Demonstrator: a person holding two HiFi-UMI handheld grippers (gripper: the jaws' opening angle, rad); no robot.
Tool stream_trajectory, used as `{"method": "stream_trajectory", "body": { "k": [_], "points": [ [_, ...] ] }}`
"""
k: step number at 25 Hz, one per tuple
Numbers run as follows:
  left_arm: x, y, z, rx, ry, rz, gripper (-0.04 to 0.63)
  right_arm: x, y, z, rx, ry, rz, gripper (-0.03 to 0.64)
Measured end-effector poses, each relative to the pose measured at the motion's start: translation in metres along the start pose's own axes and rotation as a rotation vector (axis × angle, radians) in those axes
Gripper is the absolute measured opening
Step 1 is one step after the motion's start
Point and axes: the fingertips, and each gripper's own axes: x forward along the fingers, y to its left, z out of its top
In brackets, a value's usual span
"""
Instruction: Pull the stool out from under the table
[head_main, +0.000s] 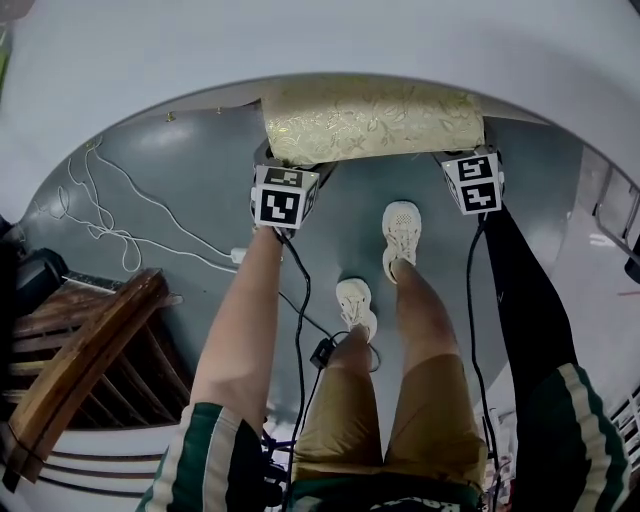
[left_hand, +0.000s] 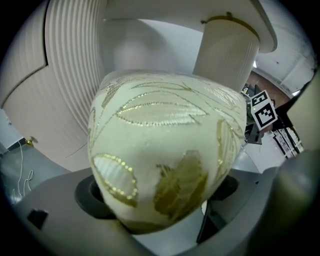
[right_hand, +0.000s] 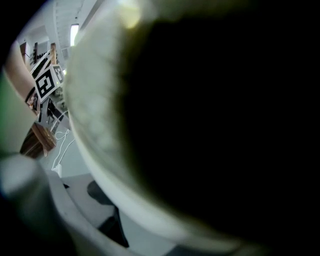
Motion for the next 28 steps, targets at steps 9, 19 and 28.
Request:
{"method": "stream_trajectory", "body": {
  "k": [9, 19, 28],
  "points": [
    [-0.003, -0.004, -0.012, -0.011, 0.051, -0.024, 0.471, -0.004, 0.008, -0.011, 0.017, 0.041, 0.023, 0.428],
    [-0.010, -0.009, -0.018, -0.025, 0.070, -0.045, 0.469, -0.011, 0.014, -0.016, 0.026, 0.073, 0.047, 0.428],
    [-0.021, -0.016, -0.033, -0.043, 0.101, -0.067, 0.469, -0.020, 0.025, -0.024, 0.029, 0.103, 0.078, 0.428]
  ]
}}
